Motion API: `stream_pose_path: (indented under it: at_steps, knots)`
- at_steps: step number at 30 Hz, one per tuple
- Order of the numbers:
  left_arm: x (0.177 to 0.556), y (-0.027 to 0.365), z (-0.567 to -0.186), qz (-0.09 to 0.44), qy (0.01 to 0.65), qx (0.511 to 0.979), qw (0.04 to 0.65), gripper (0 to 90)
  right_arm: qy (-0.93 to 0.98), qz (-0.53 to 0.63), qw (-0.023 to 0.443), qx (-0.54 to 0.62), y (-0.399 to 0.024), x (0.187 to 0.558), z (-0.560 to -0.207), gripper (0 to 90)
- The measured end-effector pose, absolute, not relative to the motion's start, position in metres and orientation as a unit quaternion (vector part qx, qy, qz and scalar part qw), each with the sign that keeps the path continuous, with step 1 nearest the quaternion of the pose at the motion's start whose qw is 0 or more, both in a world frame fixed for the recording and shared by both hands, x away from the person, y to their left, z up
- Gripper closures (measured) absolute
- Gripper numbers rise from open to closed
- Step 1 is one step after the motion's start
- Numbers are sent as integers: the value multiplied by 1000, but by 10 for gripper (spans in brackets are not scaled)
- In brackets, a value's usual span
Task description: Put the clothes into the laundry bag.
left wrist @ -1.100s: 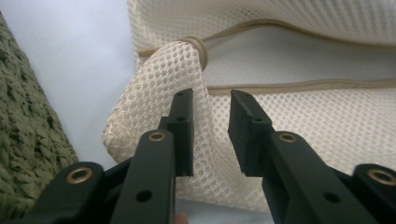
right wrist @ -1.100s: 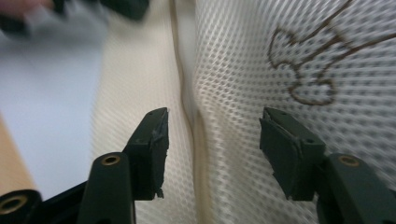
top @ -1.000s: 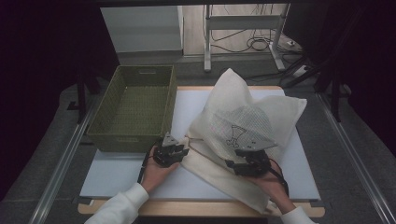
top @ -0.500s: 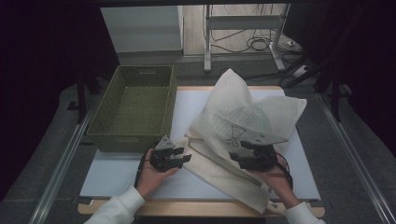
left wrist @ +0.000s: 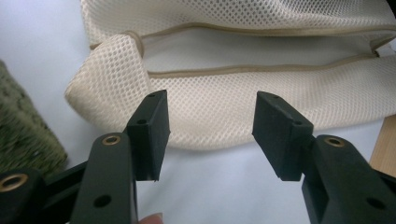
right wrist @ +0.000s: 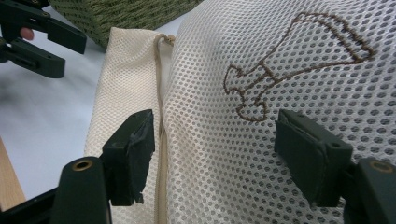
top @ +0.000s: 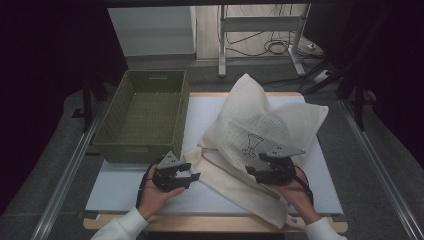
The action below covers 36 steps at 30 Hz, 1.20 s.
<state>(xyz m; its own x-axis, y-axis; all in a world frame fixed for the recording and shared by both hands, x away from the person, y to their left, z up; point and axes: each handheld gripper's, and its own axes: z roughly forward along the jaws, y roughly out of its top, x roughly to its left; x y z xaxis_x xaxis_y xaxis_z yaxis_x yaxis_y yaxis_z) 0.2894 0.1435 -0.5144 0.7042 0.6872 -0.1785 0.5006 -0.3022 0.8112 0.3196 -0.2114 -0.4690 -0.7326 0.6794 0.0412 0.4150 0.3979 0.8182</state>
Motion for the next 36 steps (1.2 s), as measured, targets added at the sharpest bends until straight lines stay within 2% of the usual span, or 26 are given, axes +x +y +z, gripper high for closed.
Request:
stream_pose_path:
  at_steps: [11, 29, 36]
  knots:
    - [283, 158, -510, 103, 375, 795, 466, 428, 810, 446, 162, 343, -212, 311, -471, 275]
    - [268, 184, -512, 111, 383, 795, 458, 405, 776, 461, 190, 385, -267, 292, -486, 265]
    - [270, 184, -513, 114, 384, 797, 453, 400, 774, 464, 197, 384, -271, 291, -486, 261]
